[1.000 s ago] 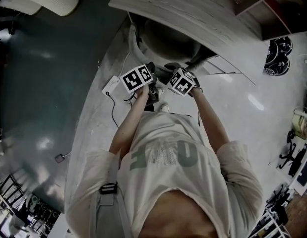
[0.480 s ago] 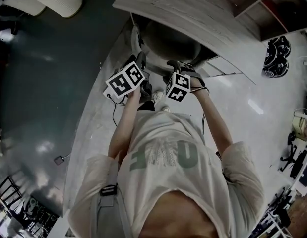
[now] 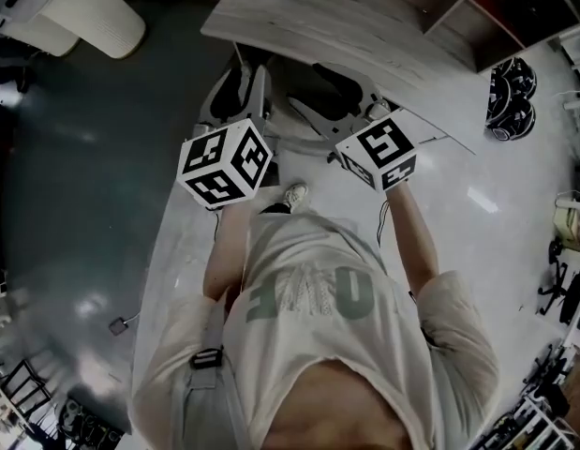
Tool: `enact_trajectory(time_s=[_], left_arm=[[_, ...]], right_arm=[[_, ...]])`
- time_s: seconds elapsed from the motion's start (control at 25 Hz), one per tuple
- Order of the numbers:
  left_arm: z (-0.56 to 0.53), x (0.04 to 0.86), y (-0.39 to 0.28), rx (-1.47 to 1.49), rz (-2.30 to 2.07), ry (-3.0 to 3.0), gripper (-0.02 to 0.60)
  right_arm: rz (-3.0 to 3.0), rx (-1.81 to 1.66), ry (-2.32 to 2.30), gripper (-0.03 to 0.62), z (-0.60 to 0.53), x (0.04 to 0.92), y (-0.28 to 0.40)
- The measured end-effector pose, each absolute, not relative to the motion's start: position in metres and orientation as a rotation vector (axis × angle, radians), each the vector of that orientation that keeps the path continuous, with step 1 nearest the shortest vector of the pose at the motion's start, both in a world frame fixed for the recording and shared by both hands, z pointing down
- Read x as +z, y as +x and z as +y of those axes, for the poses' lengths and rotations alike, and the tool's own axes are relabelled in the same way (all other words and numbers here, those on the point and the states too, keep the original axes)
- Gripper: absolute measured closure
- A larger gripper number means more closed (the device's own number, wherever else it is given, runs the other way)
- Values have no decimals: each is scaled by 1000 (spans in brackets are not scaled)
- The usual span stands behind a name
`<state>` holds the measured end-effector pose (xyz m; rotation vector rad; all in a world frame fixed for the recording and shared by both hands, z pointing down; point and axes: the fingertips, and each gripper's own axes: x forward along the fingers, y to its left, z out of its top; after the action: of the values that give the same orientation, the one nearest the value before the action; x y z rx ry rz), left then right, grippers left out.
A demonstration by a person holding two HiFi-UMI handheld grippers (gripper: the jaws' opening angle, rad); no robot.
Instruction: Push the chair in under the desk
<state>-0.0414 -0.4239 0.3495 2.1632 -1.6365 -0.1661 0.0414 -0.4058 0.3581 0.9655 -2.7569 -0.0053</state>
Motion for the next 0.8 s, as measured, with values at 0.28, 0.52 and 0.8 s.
enact_trajectory(time_s=[0.28, 0.52, 0.8], left_arm=[[-401, 243, -8, -242, -1745, 2546, 536], [-383, 213, 22, -181, -1708, 2760, 568], [-380, 223, 31, -137, -1637, 2771, 568]], right_arm=[[-2851, -185, 1513, 547, -393, 252, 100], [-2776, -219, 1785, 565, -371, 233, 139], [-2673, -165, 1903, 576, -364, 245, 160]])
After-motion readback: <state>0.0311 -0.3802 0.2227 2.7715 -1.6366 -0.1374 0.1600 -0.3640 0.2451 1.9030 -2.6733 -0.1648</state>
